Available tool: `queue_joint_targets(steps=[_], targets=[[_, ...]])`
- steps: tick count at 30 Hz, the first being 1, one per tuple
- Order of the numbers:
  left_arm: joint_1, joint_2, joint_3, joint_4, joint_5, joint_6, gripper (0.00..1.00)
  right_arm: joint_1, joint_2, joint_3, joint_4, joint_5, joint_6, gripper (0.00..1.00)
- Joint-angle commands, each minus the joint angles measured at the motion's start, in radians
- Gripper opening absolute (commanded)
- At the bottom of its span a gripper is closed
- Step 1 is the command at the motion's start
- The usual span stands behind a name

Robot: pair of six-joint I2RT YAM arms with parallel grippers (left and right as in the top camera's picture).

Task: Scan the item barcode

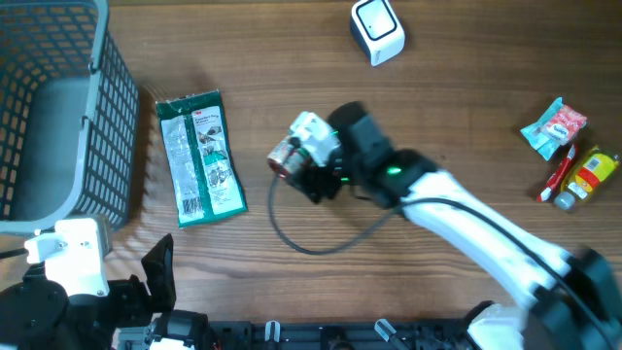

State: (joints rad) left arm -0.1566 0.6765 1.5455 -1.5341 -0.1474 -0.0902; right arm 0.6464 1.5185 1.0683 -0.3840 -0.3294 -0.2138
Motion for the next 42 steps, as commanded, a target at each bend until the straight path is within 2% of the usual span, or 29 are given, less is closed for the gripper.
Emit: queue_joint_targets(steps=[1, 5, 8, 10, 12, 14, 20, 24, 29, 34, 36, 37, 39, 40, 41, 42], targets=[[0.003, -0.001, 0.001, 0.002, 0.005, 0.012, 1.0, -0.119, -0.174, 0.007, -0.128, -0.231, -0.25, 0.4], [0.003, -0.001, 0.001, 0.002, 0.005, 0.012, 1.0, -0.304, -0.317, 0.006, -0.307, -0.344, -0.436, 0.38], [0.003, -0.001, 0.001, 0.002, 0.005, 0.012, 1.0, -0.468, -0.381, 0.006, -0.451, -0.52, -0.651, 0.35], [0.003, -0.001, 0.001, 0.002, 0.005, 0.012, 1.0, -0.561, -0.389, 0.006, -0.548, -0.639, -0.806, 0.35], [0.003, -0.001, 0.001, 0.002, 0.005, 0.012, 1.0, -0.648, -0.375, 0.006, -0.671, -0.763, -1.022, 0.41], [0.003, -0.001, 0.001, 0.002, 0.005, 0.012, 1.0, -0.676, -0.349, 0.006, -0.733, -0.817, -1.136, 0.41], [0.003, -0.001, 0.001, 0.002, 0.005, 0.012, 1.0, -0.657, -0.203, 0.006, -0.758, -0.871, -1.254, 0.49], [0.003, -0.001, 0.001, 0.002, 0.005, 0.012, 1.0, -0.591, -0.11, 0.006, -0.742, -0.885, -1.279, 0.48], [0.003, -0.001, 0.001, 0.002, 0.005, 0.012, 1.0, -0.554, -0.091, 0.006, -0.723, -0.884, -1.275, 0.43], [0.003, -0.001, 0.001, 0.002, 0.005, 0.012, 1.0, -0.554, -0.091, 0.006, -0.634, -0.871, -1.1, 0.41], [0.003, -0.001, 0.001, 0.002, 0.005, 0.012, 1.0, -0.554, -0.091, 0.018, -0.504, -0.834, -0.847, 0.37], [0.003, -0.001, 0.001, 0.002, 0.005, 0.012, 1.0, -0.554, -0.091, 0.034, -0.391, -0.749, -0.616, 0.38], [0.003, -0.001, 0.001, 0.002, 0.005, 0.012, 1.0, -0.554, -0.091, 0.074, -0.228, -0.49, -0.181, 0.25], [0.003, -0.001, 0.001, 0.002, 0.005, 0.012, 1.0, -0.554, -0.091, 0.111, -0.207, -0.36, -0.074, 0.2], [0.003, -0.001, 0.001, 0.002, 0.005, 0.012, 1.0, -0.554, -0.091, 0.144, -0.212, -0.303, -0.046, 0.15], [0.003, -0.001, 0.001, 0.002, 0.005, 0.012, 1.0, -0.554, -0.091, 0.189, -0.222, -0.243, -0.002, 0.04]])
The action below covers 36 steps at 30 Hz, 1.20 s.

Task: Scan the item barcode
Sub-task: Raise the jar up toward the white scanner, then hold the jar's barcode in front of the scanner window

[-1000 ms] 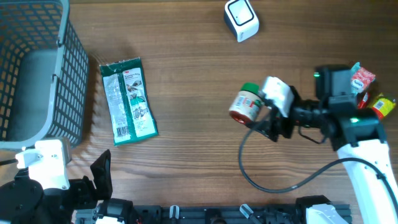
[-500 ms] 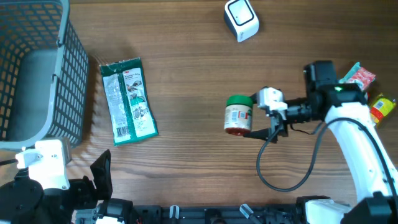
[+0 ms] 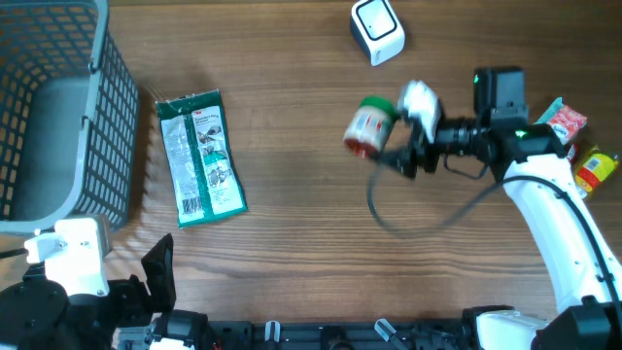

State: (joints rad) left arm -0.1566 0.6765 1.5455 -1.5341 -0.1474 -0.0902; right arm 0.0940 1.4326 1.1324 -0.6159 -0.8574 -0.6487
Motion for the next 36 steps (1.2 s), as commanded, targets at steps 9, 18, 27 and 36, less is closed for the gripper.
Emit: queue_joint_targets(steps=[9, 18, 27, 36], targets=[[0.003, -0.001, 0.001, 0.002, 0.005, 0.012, 1.0, 0.04, 0.151, 0.575, -0.348, 0.533, 0.482, 0.04], [0.003, -0.001, 0.001, 0.002, 0.005, 0.012, 1.0, 0.125, 0.593, 1.067, -0.637, 0.629, 0.439, 0.04], [0.003, -0.001, 0.001, 0.002, 0.005, 0.012, 1.0, 0.096, 0.922, 1.323, -0.565, 0.73, 0.439, 0.04], [0.003, -0.001, 0.001, 0.002, 0.005, 0.012, 1.0, 0.04, 1.026, 1.322, -0.363, 0.718, 0.328, 0.04]])
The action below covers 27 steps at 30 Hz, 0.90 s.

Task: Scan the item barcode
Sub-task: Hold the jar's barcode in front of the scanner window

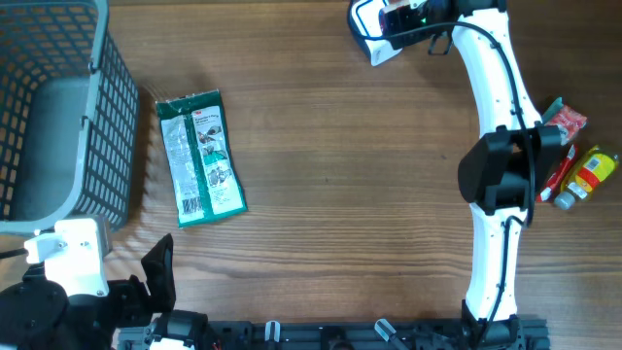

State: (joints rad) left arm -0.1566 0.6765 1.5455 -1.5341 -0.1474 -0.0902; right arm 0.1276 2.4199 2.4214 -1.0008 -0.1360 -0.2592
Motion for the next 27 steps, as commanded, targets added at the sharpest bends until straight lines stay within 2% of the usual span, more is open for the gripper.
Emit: queue_joint_targets(steps=[1, 6, 12, 27], targets=[[0.003, -0.001, 0.001, 0.002, 0.005, 0.012, 1.0, 0.006, 0.04, 0.033, 0.034, -0.013, -0.082, 0.04], [0.003, -0.001, 0.001, 0.002, 0.005, 0.012, 1.0, 0.006, 0.044, 0.033, 0.04, -0.116, -0.119, 0.04], [0.003, -0.001, 0.001, 0.002, 0.005, 0.012, 1.0, 0.006, 0.044, 0.033, -0.042, -0.115, -0.134, 0.04], [0.003, -0.001, 0.001, 0.002, 0.005, 0.012, 1.0, 0.006, 0.044, 0.033, -0.032, -0.085, -0.176, 0.04]])
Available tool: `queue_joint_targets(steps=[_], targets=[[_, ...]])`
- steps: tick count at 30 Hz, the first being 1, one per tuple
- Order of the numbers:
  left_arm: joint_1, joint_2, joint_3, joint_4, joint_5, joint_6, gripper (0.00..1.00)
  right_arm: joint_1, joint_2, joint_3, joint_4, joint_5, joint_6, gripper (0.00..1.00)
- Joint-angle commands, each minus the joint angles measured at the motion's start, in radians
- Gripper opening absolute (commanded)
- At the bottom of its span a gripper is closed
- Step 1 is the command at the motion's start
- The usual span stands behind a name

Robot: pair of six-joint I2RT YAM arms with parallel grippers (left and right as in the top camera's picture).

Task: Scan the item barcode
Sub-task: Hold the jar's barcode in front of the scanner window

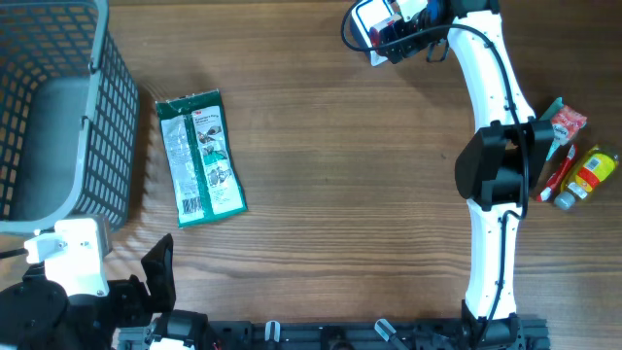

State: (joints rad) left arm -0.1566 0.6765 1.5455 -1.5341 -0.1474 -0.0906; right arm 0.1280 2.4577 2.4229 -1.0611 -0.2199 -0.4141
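My right arm (496, 117) reaches to the far edge of the table. Its gripper (394, 29) hangs over the white barcode scanner (362, 27), which it partly covers. Only a sliver of the jar's red label (382, 8) shows at the top edge, between the fingers; the rest of the jar is hidden or cut off. A black cable loop (346, 29) curls beside the scanner. My left gripper (155, 275) rests at the near left corner, away from everything, and its fingers are too dark to read.
A green snack packet (199, 156) lies flat left of centre. A grey wire basket (107, 117) fills the far left. At the right edge lie a blue-pink packet (554, 124), a red stick-shaped item (562, 175) and a yellow bottle (593, 173).
The right gripper has shifted slightly toward me and to the left over the scanner. A cable loop and a bit of red label now show there. The left arm is unchanged.
The right gripper first held a jar with a green lid and red label at mid-table, beside the green packet. Then the jar was in the air further right, nearer the scanner. After that the gripper was at the scanner by the far edge, and it hovers there now.
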Motion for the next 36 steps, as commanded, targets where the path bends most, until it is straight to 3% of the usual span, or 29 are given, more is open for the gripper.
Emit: queue_joint_targets(steps=[1, 10, 14, 20, 36], targets=[[0.003, -0.001, 0.001, 0.002, 0.005, 0.012, 1.0, 0.006, 0.006, 0.031, 0.049, -0.002, -0.024, 0.04], [0.003, -0.001, 0.001, 0.002, 0.005, 0.012, 1.0, 0.013, 0.007, 0.029, 0.159, -0.002, -0.061, 0.04], [0.003, -0.001, 0.001, 0.002, 0.005, 0.012, 1.0, 0.02, 0.008, 0.029, 0.228, -0.002, 0.025, 0.04], [0.003, -0.001, 0.001, 0.002, 0.005, 0.012, 1.0, 0.035, 0.011, 0.029, 0.335, -0.006, 0.038, 0.04], [0.003, -0.001, 0.001, 0.002, 0.005, 0.012, 1.0, 0.014, 0.042, 0.029, 0.272, -0.028, 0.051, 0.04]])
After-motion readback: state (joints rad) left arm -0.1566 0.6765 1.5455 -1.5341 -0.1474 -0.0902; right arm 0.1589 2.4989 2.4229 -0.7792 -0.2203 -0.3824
